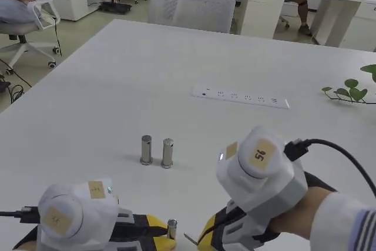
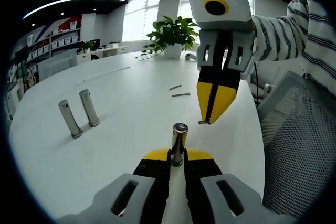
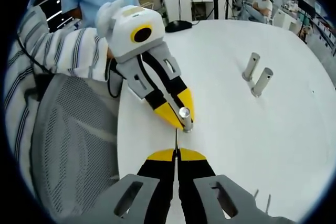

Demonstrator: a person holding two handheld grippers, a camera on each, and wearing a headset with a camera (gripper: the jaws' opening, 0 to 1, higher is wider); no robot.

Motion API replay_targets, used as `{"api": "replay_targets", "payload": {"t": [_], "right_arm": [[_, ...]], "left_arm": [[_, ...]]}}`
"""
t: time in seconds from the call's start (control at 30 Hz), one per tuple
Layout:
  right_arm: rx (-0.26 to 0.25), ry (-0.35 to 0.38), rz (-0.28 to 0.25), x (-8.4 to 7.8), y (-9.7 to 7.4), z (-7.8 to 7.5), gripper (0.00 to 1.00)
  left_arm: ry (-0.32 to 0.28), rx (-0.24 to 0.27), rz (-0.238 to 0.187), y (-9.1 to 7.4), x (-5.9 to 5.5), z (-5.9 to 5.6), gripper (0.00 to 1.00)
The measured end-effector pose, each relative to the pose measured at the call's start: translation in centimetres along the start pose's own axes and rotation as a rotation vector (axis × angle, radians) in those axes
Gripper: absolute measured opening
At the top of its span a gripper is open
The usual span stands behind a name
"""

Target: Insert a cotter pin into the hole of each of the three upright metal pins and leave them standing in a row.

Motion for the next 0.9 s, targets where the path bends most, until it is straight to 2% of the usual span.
{"api": "replay_targets", "payload": {"t": [0.53, 0.9], "right_arm": [[-0.006, 0.041, 0.014, 0.05, 0.68, -0.14, 0.01], [-0.012, 0.062, 0.013, 0.37, 0.8, -0.24, 0.01]], "left_arm": [[0.0, 0.008, 0.001, 0.2, 0.0, -0.45, 0.08], [0.024, 0.013, 0.005, 0.35, 0.06, -0.56, 0.08]]}}
Point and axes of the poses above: the centre of the closed fingertips' face, and the gripper's own axes: y roughly forward along the fingers, z roughly to its left, x roughly out of its top, the point moved 3 cm from there along -y, roughly backward along the fingers, and after that the axes turned 11 degrees about -z, right-handed, at the moved point
